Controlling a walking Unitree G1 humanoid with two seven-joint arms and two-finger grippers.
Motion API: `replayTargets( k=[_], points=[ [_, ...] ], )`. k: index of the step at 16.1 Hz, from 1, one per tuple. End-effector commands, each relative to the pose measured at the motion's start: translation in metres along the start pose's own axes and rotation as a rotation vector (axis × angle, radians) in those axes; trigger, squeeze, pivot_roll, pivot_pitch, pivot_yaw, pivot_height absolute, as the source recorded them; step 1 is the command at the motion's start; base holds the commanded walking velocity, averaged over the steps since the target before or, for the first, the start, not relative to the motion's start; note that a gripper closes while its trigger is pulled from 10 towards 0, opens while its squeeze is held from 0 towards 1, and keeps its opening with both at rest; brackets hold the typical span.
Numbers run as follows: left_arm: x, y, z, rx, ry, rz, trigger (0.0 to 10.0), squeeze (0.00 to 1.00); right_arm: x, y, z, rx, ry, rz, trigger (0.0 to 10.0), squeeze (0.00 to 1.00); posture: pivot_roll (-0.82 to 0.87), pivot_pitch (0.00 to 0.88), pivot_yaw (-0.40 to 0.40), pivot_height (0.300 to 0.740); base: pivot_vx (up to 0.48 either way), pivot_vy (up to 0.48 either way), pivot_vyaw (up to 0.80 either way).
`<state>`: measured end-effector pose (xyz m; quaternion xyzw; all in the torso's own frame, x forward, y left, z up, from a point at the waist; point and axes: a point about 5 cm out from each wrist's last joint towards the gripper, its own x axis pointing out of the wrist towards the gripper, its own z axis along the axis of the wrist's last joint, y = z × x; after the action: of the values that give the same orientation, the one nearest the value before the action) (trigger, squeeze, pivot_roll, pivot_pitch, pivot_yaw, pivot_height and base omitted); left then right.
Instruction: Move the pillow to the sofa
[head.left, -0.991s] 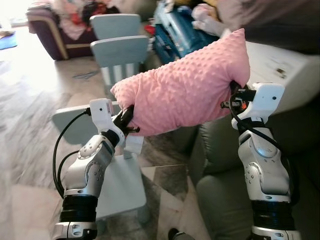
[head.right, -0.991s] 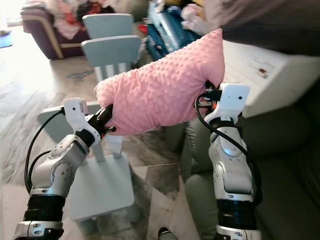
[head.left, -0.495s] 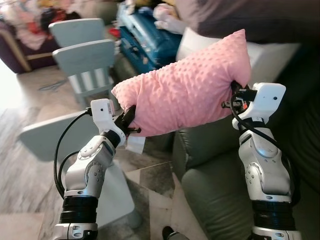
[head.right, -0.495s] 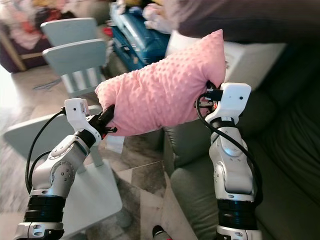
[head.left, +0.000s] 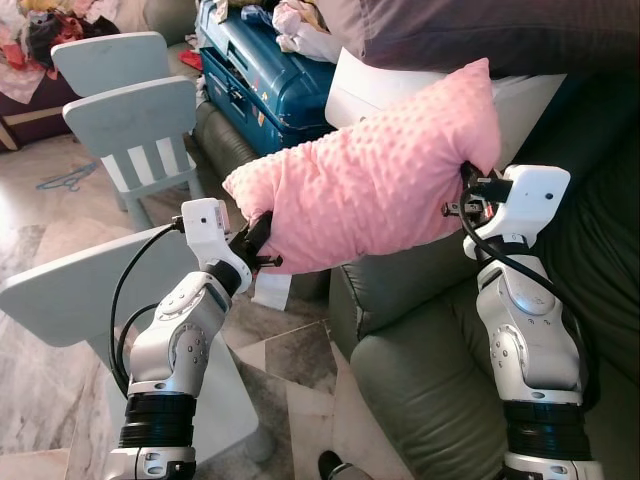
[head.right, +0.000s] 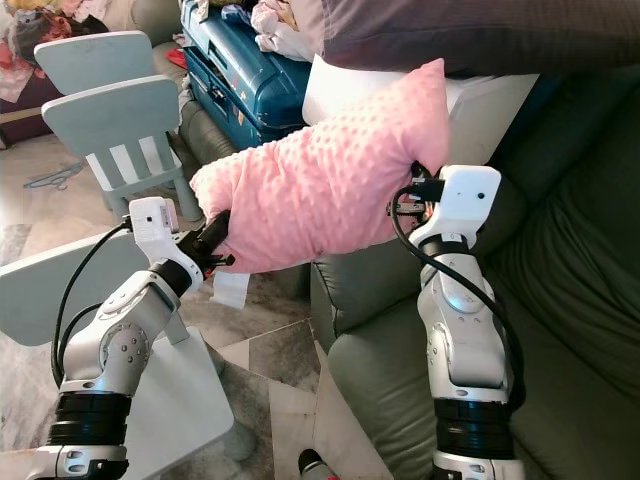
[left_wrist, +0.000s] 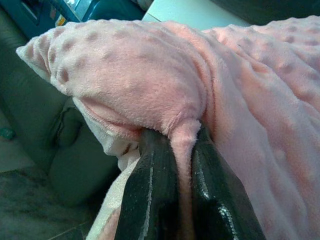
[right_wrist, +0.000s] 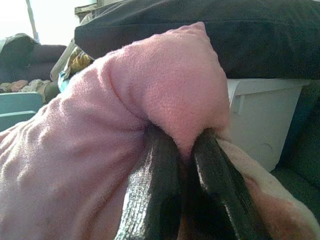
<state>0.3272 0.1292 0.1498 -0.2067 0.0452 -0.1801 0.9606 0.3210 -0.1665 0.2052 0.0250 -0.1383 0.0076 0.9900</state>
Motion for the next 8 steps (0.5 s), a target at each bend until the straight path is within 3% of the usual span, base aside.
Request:
replayTargets(
  k=[1,8],
  points=[
    [0.0007,-0.0043,0.0052,-0.004,-0.019,-0.015,10.0,0.00,0.0006,0.0016,0.0096,0.007,-0.037,0.013,0.0,0.00,-0.14,0.101,-0.028,0.740,0.000,0.000,-0.52],
    [0.0010,-0.0031,0.0086,-0.023,-0.034,-0.005,10.0,0.00,0.0002,0.0025,0.0072,0.002,-0.029,0.027,0.0,0.00,-0.14,0.096,-0.026,0.740,0.000,0.000,0.00]
  ],
)
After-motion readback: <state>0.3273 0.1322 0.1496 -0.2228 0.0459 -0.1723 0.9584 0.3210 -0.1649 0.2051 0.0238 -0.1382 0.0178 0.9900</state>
